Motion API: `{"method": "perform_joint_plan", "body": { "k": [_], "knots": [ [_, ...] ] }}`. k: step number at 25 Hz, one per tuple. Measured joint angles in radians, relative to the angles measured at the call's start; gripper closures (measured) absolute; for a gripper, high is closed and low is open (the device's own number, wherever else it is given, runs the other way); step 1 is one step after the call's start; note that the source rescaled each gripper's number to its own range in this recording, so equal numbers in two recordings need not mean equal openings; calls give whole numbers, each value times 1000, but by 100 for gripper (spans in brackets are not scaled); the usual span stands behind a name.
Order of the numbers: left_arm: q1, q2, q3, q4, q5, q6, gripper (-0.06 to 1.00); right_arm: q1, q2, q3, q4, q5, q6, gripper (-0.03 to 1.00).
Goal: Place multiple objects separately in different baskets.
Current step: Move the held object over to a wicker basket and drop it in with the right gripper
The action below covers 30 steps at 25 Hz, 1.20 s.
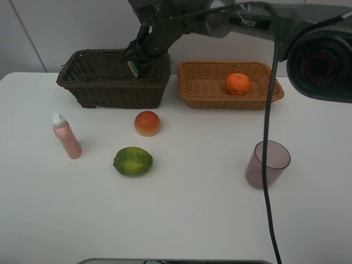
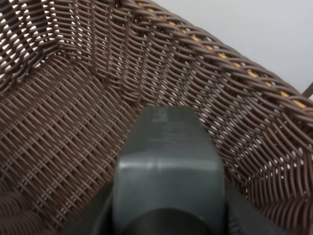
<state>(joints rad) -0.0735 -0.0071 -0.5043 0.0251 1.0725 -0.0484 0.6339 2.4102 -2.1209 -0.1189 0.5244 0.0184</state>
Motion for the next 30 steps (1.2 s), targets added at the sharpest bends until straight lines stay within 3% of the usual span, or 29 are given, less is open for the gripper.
{"method": "perform_joint_plan", "body": {
  "k": [7, 12, 16, 24, 30],
  "knots": [
    [0, 0, 0, 0, 0, 0, -6, 0, 9, 0, 4, 1, 0, 46],
    [0, 0, 0, 0, 0, 0, -6, 0, -4, 0, 22, -12, 1, 10],
    [0, 0, 0, 0, 0, 0, -6, 0, -15, 0, 22, -7, 1, 3],
    [0, 0, 0, 0, 0, 0, -6, -11, -124, 0, 63, 135, 1, 1],
    [0, 0, 0, 0, 0, 0, -6, -13, -212, 0, 119, 403, 1, 1]
  ]
}}
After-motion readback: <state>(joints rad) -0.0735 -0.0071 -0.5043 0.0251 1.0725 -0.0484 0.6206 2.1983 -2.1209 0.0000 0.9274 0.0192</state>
